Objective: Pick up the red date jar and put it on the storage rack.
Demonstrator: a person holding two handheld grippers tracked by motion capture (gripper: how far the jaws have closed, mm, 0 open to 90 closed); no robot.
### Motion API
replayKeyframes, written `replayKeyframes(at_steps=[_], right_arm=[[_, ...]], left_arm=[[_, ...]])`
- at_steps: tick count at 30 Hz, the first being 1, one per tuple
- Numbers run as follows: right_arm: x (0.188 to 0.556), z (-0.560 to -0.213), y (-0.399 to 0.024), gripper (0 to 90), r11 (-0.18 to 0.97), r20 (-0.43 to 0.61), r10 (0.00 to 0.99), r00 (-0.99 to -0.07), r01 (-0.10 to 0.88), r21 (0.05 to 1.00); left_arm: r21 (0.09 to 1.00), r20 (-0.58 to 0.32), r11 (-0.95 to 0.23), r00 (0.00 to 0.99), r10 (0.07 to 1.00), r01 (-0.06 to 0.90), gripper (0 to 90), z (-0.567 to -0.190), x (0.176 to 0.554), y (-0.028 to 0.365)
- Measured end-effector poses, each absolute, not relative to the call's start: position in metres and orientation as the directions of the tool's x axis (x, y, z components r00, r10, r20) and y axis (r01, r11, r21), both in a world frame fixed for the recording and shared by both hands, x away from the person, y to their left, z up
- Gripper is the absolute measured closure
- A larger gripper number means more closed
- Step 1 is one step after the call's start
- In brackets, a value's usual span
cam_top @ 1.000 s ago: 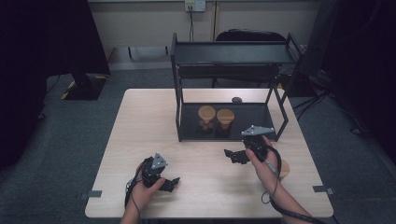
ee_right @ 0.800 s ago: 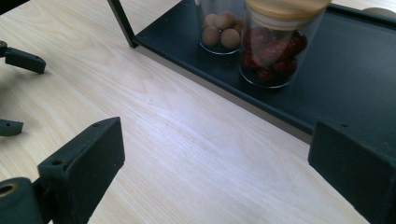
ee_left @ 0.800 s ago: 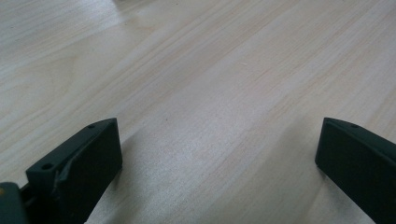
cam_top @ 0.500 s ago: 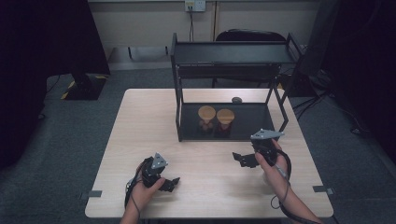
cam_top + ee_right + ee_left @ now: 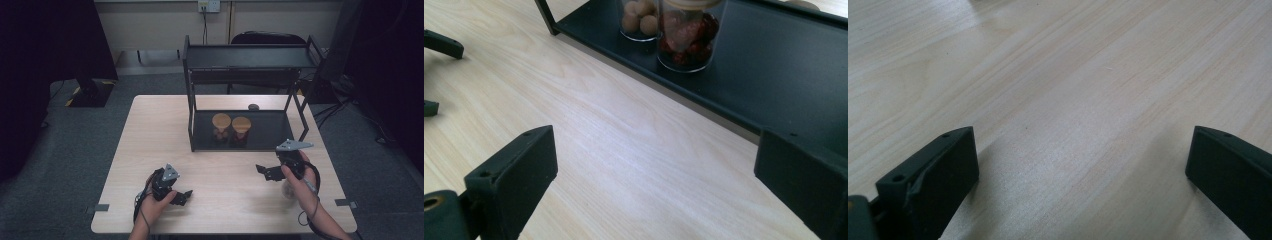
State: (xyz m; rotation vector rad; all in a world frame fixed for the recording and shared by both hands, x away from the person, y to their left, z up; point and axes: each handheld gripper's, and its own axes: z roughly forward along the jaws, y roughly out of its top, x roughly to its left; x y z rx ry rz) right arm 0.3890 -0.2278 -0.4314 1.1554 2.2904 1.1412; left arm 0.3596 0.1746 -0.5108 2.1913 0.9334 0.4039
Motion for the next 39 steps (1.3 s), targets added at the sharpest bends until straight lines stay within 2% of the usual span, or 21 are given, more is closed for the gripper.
replayKeyframes(at_steps=[39], right_arm=[[0.372, -0.445, -0.27, 2.7, 0.34, 0.047, 0.791, -0.609, 0.504, 0.794]], left_arm=[[0.715, 0.009, -0.487, 0.69, 0.724, 0.501, 0.2, -0.511, 0.36, 0.175]])
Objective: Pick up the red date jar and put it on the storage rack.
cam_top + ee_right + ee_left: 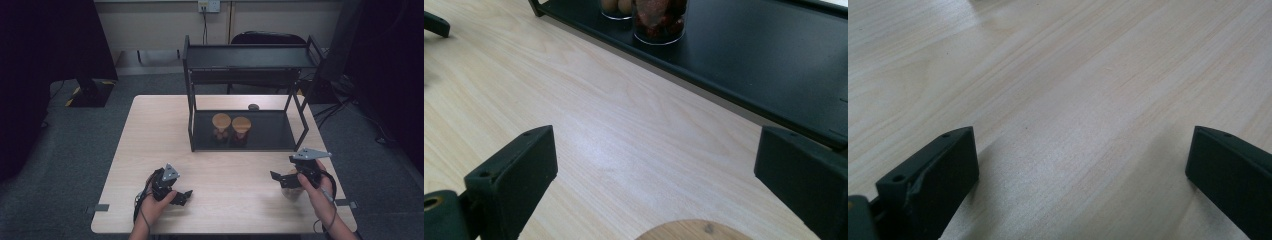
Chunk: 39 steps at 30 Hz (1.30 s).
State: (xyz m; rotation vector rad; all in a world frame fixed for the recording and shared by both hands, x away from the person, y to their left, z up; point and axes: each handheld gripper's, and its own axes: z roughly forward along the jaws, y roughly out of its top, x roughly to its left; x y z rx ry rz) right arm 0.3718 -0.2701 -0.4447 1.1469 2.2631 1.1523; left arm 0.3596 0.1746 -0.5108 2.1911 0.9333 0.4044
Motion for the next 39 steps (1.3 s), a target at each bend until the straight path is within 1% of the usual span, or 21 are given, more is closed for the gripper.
replayKeyframes(at_steps=[18, 39], right_arm=[[0.361, -0.451, -0.292, 2.6, 0.341, 0.049, 0.793, -0.608, 0.508, 0.791], [0.352, -0.467, -0.303, 2.4, 0.325, 0.07, 0.789, -0.611, 0.51, 0.796]], left_arm=[[0.715, 0.009, -0.487, 0.69, 0.724, 0.501, 0.2, -0.511, 0.36, 0.175], [0.715, 0.009, -0.487, 0.69, 0.724, 0.501, 0.2, -0.511, 0.36, 0.175]])
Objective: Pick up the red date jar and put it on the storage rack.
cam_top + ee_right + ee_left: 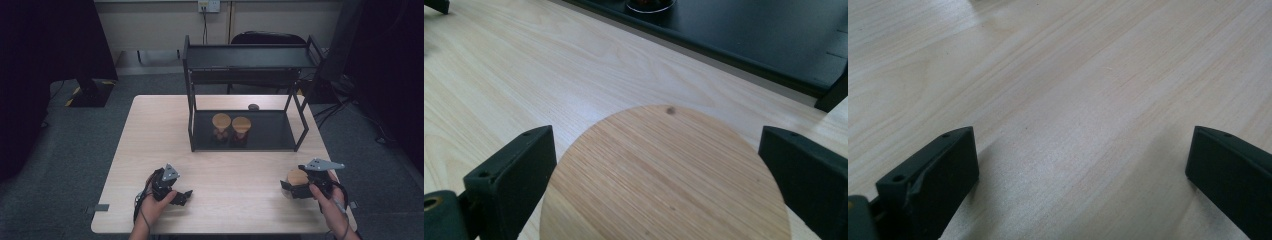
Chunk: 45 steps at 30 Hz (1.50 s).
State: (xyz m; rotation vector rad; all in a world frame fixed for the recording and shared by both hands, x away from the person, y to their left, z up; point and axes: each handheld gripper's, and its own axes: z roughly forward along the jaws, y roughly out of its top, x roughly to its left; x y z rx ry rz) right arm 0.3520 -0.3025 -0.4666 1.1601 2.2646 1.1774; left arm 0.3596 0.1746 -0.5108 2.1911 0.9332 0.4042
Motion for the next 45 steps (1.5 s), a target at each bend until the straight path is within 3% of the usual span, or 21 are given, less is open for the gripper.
replayKeyframes(at_steps=[45], right_arm=[[0.345, -0.491, -0.311, 2.1, 0.339, 0.084, 0.768, -0.635, 0.514, 0.788]], left_arm=[[0.715, 0.009, -0.487, 0.69, 0.724, 0.502, 0.2, -0.511, 0.359, 0.175]])
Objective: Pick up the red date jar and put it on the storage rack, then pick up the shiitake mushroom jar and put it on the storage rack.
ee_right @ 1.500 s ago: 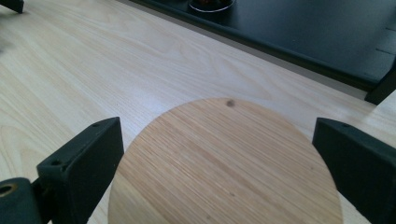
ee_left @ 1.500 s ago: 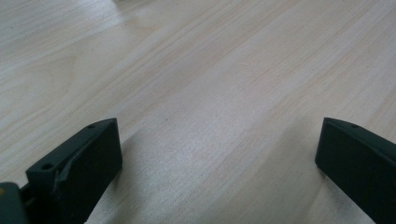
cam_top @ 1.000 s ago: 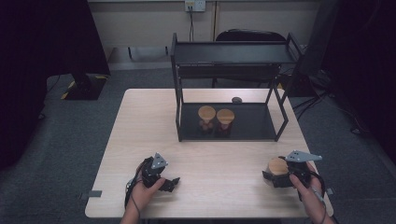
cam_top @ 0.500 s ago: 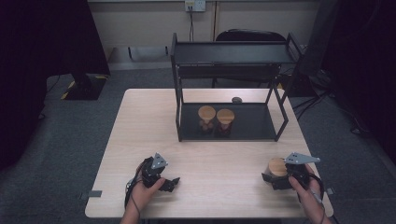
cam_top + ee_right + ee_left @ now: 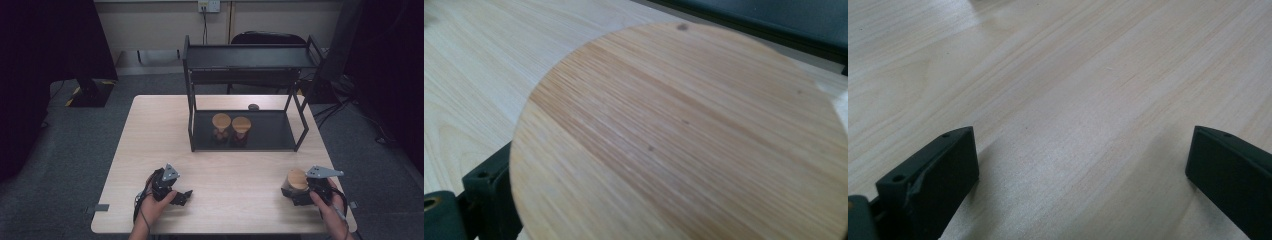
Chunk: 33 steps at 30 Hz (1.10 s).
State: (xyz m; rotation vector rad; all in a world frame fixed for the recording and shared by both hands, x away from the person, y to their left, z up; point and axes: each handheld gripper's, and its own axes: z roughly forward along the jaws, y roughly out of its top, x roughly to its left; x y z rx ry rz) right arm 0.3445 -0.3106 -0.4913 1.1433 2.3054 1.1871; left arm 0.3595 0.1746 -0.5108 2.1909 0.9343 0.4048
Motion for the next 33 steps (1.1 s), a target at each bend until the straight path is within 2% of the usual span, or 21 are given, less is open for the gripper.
replayKeyframes(at_steps=[22, 26, 29, 33], right_arm=[[0.3423, -0.4944, -0.313, 3.2, 0.359, 0.055, 0.771, -0.634, 0.505, 0.785], [0.3422, -0.4955, -0.3119, 6.9, 0.367, 0.047, 0.767, -0.639, 0.498, 0.786], [0.3421, -0.4954, -0.3118, 14.8, 0.377, 0.033, 0.762, -0.647, 0.484, 0.79], [0.3425, -0.4963, -0.3118, 18.2, 0.379, 0.029, 0.761, -0.648, 0.479, 0.792]], left_arm=[[0.715, 0.008, -0.486, 0.689, 0.724, 0.502, 0.2, -0.5108, 0.3595, 0.1746], [0.715, 0.009, -0.487, 0.689, 0.724, 0.502, 0.2, -0.5108, 0.3595, 0.1746], [0.715, 0.009, -0.487, 0.69, 0.724, 0.502, 0.2, -0.5108, 0.3595, 0.1746], [0.715, 0.009, -0.487, 0.69, 0.724, 0.502, 0.2, -0.5108, 0.3595, 0.1746]])
